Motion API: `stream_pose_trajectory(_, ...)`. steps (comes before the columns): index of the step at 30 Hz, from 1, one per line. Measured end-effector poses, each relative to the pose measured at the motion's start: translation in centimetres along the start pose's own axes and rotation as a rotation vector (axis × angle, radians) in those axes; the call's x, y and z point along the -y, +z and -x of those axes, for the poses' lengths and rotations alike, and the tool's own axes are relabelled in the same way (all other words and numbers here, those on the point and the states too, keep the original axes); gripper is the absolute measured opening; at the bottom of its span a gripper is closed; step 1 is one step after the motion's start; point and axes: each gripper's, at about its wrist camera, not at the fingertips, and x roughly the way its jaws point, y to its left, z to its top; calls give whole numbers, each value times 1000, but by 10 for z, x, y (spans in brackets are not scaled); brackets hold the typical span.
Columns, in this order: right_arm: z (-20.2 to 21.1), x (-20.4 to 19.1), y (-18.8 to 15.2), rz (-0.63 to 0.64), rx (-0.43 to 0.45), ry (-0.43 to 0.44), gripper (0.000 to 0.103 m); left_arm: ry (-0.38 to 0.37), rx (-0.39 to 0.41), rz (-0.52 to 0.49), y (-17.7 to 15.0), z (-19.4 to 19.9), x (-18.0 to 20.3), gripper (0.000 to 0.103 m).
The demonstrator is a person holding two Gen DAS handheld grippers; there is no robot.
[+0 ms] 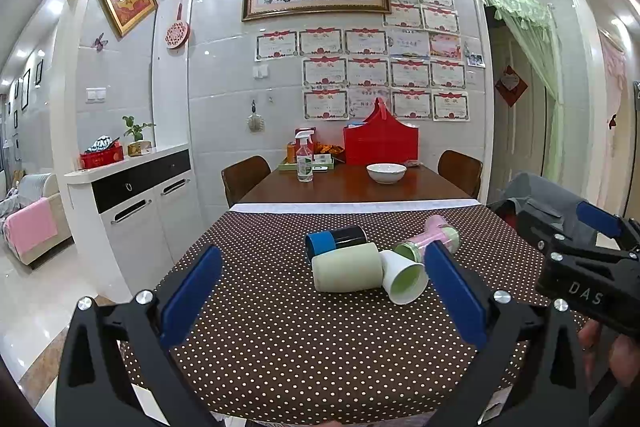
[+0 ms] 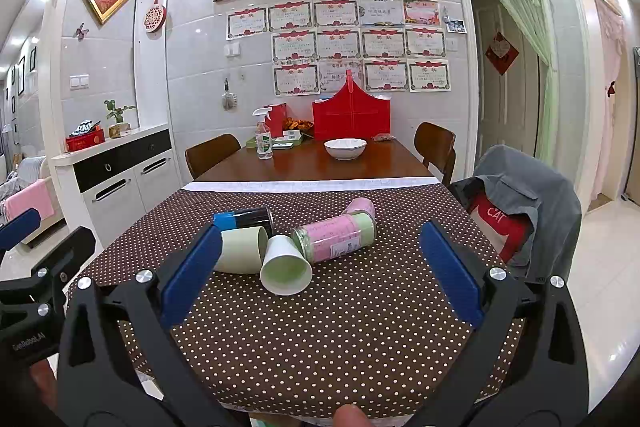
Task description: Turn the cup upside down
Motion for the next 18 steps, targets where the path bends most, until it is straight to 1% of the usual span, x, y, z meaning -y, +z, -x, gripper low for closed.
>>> stream_pose_trajectory(18, -1, -1, 1, 0, 4, 0, 97, -7, 8, 3, 3, 2, 1, 99)
